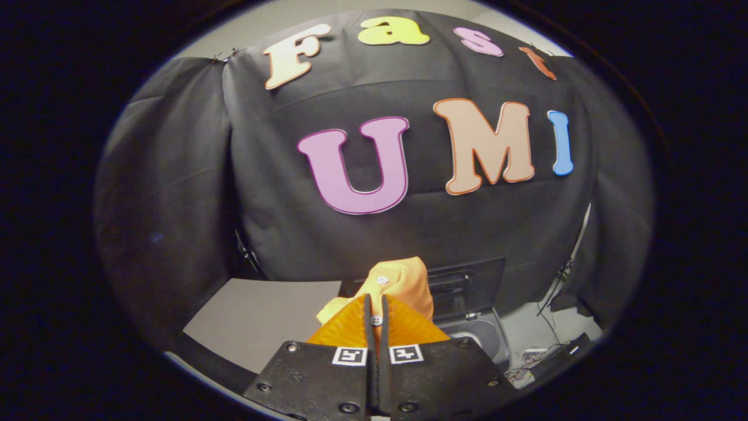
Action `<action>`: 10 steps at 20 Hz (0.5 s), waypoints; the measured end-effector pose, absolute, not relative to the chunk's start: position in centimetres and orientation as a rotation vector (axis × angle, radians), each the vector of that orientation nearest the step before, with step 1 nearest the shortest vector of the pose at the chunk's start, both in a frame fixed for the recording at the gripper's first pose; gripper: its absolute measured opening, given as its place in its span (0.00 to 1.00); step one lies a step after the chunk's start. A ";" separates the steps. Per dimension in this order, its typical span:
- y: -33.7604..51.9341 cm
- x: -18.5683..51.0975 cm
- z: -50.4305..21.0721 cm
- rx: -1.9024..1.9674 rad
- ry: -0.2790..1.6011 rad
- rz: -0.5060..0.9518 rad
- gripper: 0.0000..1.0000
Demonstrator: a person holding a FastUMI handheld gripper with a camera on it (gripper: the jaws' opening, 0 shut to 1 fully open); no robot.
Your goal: Put the clothes into the washing machine and then close the washing machine lid.
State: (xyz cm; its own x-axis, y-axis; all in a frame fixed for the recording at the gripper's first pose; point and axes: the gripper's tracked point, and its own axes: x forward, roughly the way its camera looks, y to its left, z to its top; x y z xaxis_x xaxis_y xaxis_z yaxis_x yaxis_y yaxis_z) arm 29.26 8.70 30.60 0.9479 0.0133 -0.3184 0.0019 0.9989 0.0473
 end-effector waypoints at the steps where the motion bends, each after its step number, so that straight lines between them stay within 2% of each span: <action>1: 7.7 29.5 30.2 0.046 0.330 -0.004 0.00; 6: 3.6 31.6 26.8 -0.059 0.341 -0.065 0.00; 10: 1.2 33.3 19.5 -0.047 0.384 -0.072 0.00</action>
State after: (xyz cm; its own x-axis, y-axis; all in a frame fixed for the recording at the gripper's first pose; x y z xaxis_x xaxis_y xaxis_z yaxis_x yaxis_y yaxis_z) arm 33.25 1.15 19.50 0.9246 -0.0795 -0.3725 0.0616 0.9963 -0.0597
